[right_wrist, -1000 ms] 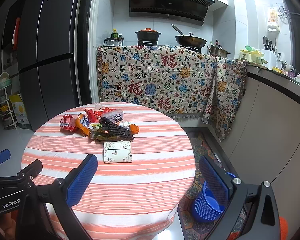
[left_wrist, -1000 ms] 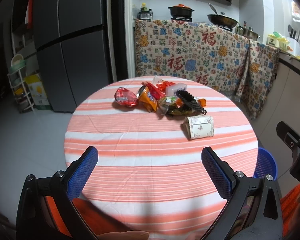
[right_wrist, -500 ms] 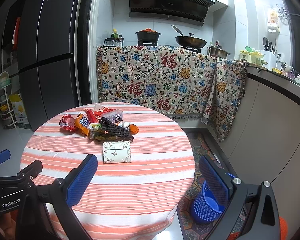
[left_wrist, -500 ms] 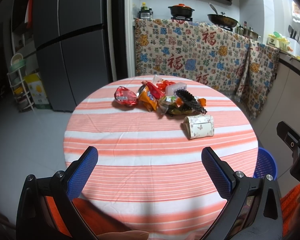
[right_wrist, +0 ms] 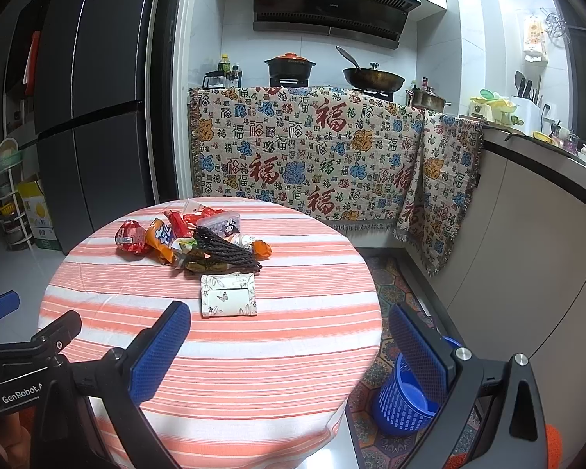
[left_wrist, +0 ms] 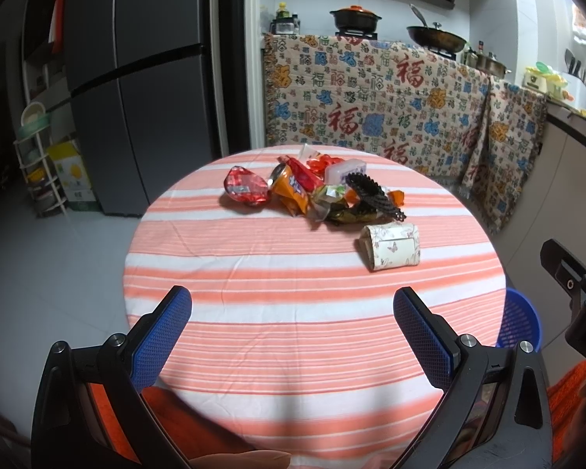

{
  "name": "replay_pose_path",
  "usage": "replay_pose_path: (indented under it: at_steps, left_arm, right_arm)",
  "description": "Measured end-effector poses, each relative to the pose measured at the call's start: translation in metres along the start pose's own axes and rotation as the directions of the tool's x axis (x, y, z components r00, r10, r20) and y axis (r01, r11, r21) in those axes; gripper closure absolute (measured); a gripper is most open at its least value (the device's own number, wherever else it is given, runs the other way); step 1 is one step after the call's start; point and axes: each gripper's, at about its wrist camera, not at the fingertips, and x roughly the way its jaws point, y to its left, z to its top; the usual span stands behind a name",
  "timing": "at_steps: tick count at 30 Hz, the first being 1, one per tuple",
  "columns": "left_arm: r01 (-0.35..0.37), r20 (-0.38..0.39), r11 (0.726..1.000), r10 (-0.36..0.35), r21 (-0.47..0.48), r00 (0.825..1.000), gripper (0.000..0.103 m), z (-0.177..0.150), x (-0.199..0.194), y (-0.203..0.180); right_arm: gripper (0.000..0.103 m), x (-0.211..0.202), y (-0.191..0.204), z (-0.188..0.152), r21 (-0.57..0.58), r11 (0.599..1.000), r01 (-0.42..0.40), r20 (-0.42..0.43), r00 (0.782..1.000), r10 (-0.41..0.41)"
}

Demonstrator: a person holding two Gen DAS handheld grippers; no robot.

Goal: Collect trash

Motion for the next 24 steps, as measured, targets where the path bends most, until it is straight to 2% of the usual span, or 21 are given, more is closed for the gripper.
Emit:
replay_pose_path:
  at_steps: [14, 24]
  left_arm:
    - [-0.009, -0.021, 1.0, 0.008, -0.009, 1.0, 0.0, -0.012, 0.009, 0.002]
    - [-0.018, -0.084, 1.0, 0.017, -0.012, 0.996, 0.0, -0.015, 0.031, 0.006]
  right_arm:
    - [0.0, 0.007, -0.001, -0.004, -0.001, 1.0, 0.001, -0.012, 1.0, -0.001]
    - [0.0, 0.024, 0.0, -0.009, -0.004, 1.0, -0.002, -0.049, 0.999, 0.001]
